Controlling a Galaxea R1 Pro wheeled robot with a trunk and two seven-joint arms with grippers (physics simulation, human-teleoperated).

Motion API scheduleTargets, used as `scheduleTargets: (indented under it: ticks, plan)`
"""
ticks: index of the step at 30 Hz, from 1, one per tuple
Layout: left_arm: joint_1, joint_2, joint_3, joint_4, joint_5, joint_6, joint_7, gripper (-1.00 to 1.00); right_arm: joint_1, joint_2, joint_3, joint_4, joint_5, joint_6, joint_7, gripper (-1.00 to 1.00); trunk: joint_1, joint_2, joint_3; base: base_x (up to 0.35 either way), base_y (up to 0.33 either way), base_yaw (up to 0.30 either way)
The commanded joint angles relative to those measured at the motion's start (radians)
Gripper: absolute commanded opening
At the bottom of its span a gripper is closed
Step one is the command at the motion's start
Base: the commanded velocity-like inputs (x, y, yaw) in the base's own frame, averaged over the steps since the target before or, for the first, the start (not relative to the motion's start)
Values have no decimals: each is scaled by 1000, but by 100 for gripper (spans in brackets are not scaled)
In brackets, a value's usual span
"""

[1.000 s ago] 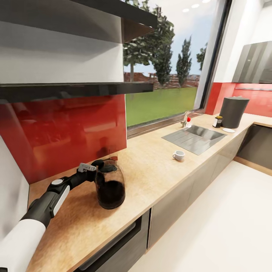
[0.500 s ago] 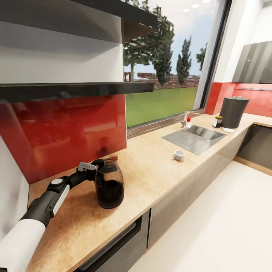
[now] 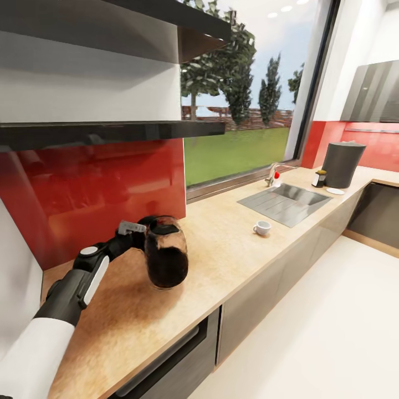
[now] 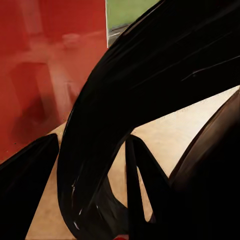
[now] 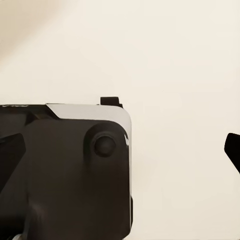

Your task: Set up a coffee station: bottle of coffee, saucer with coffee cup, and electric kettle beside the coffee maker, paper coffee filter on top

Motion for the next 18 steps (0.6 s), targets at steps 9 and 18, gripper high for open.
scheduleTargets:
  ticks: [9,18]
  plan:
    - [13,-16,-12,-47,6,22,69,-100,-1,2,-16,-1,5,-45,-2,100,0,-2,-2,0,0,0]
    - [14,-16,-13,-48,5,21,71,-100,-1,5,-18,-1,4,-48,-3,100,0,-2,0,-49,-172,-93]
